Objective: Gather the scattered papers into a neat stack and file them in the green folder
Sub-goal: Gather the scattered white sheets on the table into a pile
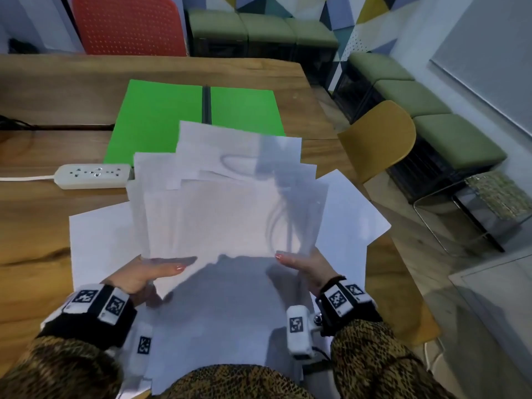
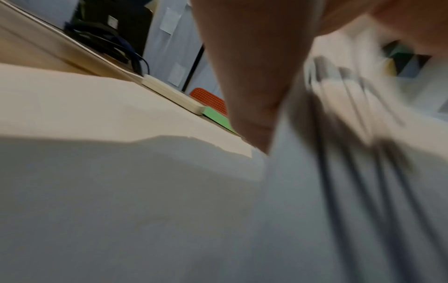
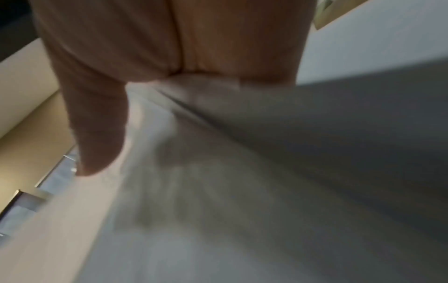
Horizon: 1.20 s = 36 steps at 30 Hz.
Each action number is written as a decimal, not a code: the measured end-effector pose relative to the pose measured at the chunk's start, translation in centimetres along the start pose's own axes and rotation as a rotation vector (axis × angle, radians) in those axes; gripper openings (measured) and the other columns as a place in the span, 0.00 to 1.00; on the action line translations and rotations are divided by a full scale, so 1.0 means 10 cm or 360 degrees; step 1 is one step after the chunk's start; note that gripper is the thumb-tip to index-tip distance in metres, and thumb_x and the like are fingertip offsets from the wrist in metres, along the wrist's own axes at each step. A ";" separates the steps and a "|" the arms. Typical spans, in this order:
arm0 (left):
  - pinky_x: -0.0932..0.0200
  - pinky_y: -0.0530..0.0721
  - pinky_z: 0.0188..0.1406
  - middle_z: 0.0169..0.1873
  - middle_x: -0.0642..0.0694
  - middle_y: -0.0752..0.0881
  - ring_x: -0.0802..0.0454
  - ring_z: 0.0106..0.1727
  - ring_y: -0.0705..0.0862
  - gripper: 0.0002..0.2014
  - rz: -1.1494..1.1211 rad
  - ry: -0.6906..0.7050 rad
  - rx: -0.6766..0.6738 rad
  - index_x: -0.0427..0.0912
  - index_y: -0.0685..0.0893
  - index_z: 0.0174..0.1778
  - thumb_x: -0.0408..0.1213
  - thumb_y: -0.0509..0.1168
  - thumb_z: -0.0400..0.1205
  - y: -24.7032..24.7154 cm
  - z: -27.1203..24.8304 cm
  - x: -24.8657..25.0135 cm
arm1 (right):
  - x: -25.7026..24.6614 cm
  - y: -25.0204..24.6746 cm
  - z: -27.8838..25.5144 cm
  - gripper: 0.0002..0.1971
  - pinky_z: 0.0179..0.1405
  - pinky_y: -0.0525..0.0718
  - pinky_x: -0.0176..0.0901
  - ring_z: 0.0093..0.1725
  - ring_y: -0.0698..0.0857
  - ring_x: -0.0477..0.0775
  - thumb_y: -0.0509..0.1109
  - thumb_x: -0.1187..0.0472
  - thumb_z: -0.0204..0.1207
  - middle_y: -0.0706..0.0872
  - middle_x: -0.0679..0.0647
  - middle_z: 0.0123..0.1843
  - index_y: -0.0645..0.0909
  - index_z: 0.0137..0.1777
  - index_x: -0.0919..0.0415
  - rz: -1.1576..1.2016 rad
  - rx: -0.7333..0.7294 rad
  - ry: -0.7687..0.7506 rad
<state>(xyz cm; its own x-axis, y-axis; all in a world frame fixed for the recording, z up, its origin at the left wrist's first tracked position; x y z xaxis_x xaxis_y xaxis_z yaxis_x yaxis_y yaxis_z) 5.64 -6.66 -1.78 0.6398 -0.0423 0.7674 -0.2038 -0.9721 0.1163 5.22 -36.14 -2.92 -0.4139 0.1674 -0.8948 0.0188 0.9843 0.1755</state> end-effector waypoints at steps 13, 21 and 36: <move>0.69 0.76 0.17 0.14 0.45 0.84 0.55 0.14 0.81 0.10 0.0297 -0.0123 0.0376 0.26 0.88 0.37 0.32 0.69 0.76 -0.12 0.06 -0.38 | 0.01 -0.74 -0.21 0.29 0.58 0.80 0.50 0.61 0.81 0.63 0.73 0.46 0.70 0.80 0.62 0.61 0.74 0.66 0.62 -0.0935 0.1212 0.0241; 0.55 0.82 0.36 0.40 0.27 0.90 0.41 0.33 0.88 0.09 0.0250 -0.0119 0.0369 0.22 0.88 0.38 0.28 0.70 0.74 -0.14 0.13 -0.40 | 0.09 -1.05 -0.26 0.34 0.60 0.79 0.55 0.64 0.78 0.68 0.77 0.60 0.67 0.76 0.67 0.68 0.65 0.69 0.69 -0.0946 0.1259 0.0552; 0.54 0.81 0.35 0.33 0.33 0.91 0.43 0.30 0.88 0.10 0.0297 -0.0165 0.0303 0.27 0.89 0.36 0.32 0.71 0.74 -0.20 0.20 -0.46 | -0.04 -0.78 -0.27 0.14 0.57 0.78 0.45 0.59 0.83 0.62 0.69 0.70 0.73 0.85 0.61 0.58 0.78 0.59 0.66 -0.0944 0.0959 0.0092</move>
<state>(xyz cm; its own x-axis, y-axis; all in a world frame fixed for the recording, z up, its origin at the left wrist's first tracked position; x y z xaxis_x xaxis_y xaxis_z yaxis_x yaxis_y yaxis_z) 4.60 -4.96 -6.87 0.6788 -0.2385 0.6945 -0.1887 -0.9707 -0.1490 2.83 -43.99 -2.81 -0.5538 -0.3733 -0.7443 0.2588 0.7724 -0.5800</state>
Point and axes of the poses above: each hand's wrist, its own z-axis towards the middle knuckle, its own y-axis out of the palm, x = y × z, the point moved 4 cm from there along z, towards the middle knuckle
